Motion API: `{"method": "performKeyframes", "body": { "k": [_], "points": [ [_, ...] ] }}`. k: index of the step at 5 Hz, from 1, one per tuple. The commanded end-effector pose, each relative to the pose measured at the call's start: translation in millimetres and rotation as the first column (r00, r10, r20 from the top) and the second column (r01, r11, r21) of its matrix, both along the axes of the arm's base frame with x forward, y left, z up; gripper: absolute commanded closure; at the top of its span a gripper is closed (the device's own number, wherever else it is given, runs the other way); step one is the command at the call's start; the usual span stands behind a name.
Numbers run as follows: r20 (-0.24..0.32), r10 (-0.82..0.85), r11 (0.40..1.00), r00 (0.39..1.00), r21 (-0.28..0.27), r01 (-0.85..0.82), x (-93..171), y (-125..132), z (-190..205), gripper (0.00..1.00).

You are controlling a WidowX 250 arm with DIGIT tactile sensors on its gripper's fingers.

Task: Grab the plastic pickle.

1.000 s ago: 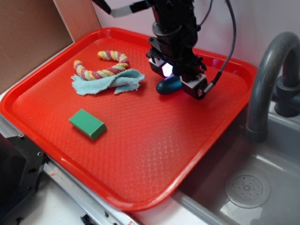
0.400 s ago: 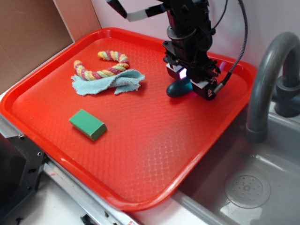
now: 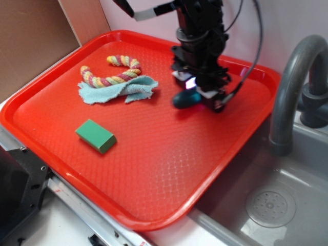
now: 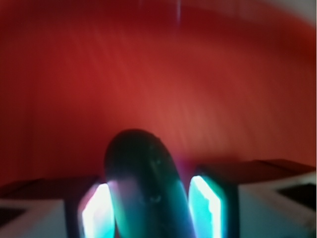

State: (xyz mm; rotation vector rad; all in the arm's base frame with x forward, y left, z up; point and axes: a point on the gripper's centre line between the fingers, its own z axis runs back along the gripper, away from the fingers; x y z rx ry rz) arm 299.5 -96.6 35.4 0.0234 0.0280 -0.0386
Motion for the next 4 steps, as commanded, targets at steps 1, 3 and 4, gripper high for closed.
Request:
{"method": "performKeyframes", "body": {
  "k": [1, 3, 4],
  "points": [
    [0.023, 0.107, 0.991, 0.994, -0.087, -0.104, -38.5, 14.6, 113.0, 1.0],
    [0.006, 0.137, 0.987, 0.991, -0.08, -0.136, -81.6, 35.9, 147.9, 1.0],
    [0.028, 0.114, 0.989, 0.993, -0.102, -0.111, -88.4, 38.2, 148.8, 1.0]
  ]
}}
